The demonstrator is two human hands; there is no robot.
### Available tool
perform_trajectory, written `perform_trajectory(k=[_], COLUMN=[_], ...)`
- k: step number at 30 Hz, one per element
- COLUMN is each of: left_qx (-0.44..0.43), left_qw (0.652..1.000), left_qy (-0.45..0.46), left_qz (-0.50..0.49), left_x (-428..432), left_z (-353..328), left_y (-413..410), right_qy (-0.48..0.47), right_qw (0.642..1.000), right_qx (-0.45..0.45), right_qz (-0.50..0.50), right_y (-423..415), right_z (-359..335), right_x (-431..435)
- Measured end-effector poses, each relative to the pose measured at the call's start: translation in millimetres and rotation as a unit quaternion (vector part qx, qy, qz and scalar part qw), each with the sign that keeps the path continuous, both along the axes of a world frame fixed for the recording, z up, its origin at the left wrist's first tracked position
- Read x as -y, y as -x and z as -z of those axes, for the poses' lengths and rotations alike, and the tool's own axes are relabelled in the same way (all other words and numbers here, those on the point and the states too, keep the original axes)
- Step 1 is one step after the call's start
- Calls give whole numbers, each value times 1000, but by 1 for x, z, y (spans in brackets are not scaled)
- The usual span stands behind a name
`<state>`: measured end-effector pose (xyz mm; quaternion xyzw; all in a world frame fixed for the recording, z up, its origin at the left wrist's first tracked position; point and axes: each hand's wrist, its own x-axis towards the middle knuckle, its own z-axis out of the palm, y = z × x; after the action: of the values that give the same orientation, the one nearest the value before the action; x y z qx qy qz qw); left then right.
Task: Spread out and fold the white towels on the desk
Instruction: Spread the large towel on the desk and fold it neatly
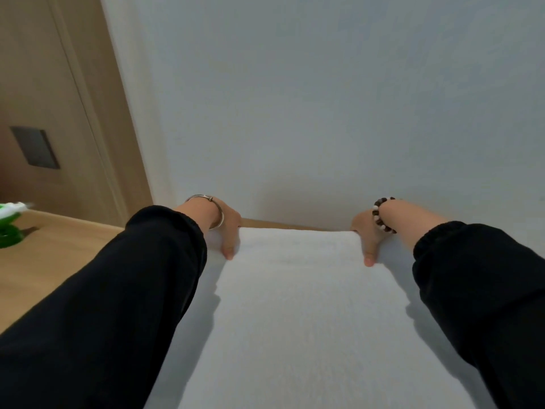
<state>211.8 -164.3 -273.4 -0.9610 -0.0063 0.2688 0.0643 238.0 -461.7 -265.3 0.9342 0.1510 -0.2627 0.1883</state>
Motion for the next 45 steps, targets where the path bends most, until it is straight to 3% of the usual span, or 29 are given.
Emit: perform_trajectory(k=[4, 8, 11, 18, 22, 27, 31, 35, 39, 43, 45], left_qx=[191, 405, 495, 576, 612, 594, 555, 540, 545, 430, 409], left_qw=[980, 912, 867, 811, 775, 777, 794, 800, 797, 877, 891], left_qy=[45, 2, -12, 14, 30, 1, -17, 18, 38, 27, 11], left_qz=[30, 62, 62, 104, 155, 207, 247, 261, 257, 215, 198], left_x=[-2, 8, 12, 5, 3, 1, -3, -3, -4, -13, -17], left_z=[-17, -49, -69, -67, -48, -14, 21, 51, 48, 67, 76], left_y=[23, 45, 63, 129, 183, 237, 261, 273, 274, 272, 270], right_qy=[-70, -140, -166, -162, -144, -203, -201, -148, -132, -95, -112], right_qw=[991, 960, 916, 818, 789, 751, 784, 855, 866, 910, 920], right_qx=[109, 240, 364, 552, 596, 625, 585, 496, 480, 401, 373], right_qz=[18, 32, 27, -31, -48, -61, -49, -38, -45, -50, -50], right_y=[18, 44, 65, 131, 186, 253, 280, 287, 285, 295, 300], right_z=[-26, -61, -79, -70, -48, -5, 46, 78, 71, 80, 82], right_x=[8, 13, 17, 15, 14, 18, 18, 23, 25, 22, 21])
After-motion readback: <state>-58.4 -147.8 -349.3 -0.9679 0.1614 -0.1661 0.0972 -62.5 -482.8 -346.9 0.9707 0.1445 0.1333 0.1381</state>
